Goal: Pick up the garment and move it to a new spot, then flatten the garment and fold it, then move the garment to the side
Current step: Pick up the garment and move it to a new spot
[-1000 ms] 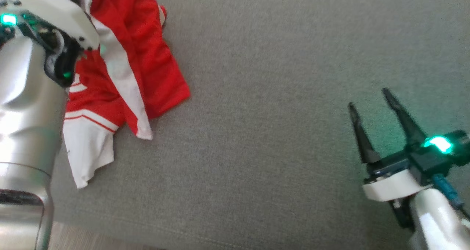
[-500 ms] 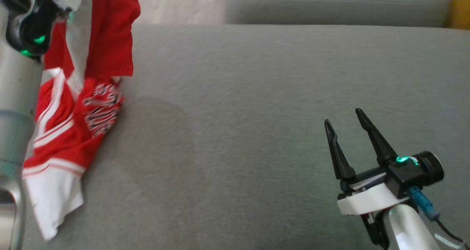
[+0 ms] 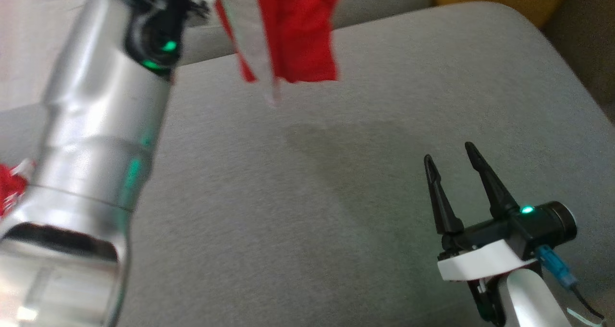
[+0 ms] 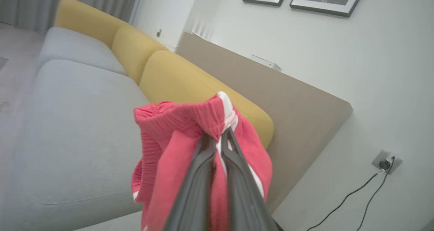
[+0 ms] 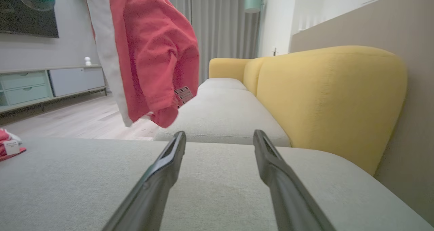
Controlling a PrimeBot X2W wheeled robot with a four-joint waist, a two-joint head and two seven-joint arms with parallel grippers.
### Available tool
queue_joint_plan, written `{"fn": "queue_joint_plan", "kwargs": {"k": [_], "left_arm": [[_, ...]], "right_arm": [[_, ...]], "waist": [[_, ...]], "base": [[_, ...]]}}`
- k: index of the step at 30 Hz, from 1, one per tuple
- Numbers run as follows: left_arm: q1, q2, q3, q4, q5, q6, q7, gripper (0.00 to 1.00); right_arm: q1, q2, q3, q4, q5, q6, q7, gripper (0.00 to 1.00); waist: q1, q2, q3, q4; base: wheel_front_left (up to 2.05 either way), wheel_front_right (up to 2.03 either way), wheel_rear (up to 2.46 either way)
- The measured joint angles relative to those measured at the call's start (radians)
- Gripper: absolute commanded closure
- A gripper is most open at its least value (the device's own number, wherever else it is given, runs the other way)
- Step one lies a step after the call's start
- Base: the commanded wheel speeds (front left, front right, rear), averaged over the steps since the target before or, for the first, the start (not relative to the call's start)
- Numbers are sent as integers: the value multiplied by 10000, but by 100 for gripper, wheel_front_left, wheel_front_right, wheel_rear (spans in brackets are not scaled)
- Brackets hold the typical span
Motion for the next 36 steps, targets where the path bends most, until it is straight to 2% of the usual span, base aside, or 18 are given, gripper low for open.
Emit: {"fn": "queue_joint_plan", "kwargs": {"k": [5,9,15,21,22,23,26,30,33,36], "left_arm": [[160,-688,-569,546,240,-33,-677,100],[1116,-974,-1202,972,261,-123,-1289,100],[3755,-1003,-1651,1739,-23,-196,-2869,100],[5967,-957,-1929,1197,-1703,-199,-4383,100],[6290,-957,-2084,1030,-2073,-205,-4468,74],[6594,-947,-2266,886,-2278,-205,-4552,1],[7199,-934,-2522,485,-2656,-201,-4915,0],[7831,-920,-2550,2,-2257,-63,-5168,0],[8537,-918,-1668,-767,-1586,247,-5172,0],[9390,-853,-554,-1850,-4,548,-5173,0]], "right_arm": [[-5,19,-12,-153,353,0,0,0],[-6,21,-12,-207,439,0,0,0],[-161,56,-33,-261,523,0,0,0],[-121,71,-213,-240,516,0,0,0],[-94,71,-230,-230,506,0,0,0],[-58,71,-219,-222,502,0,0,0],[180,82,-146,-142,412,0,0,0],[557,86,-165,-42,405,0,0,0],[697,90,-180,-23,407,0,0,0],[836,96,-242,17,408,0,0,0]], "waist": [[1,0,199,-873],[1,0,537,-1205],[3,0,921,-1355],[2,0,792,-980],[1,0,741,-881],[0,0,679,-774],[0,0,408,-472],[-1,0,4,7],[-1,0,-296,399],[-1,0,-591,788]], "base": [[0,0,0],[0,0,0],[0,0,0],[0,0,0],[0,0,0],[0,0,0],[0,0,0],[0,0,0],[0,0,0],[0,0,0]]}}
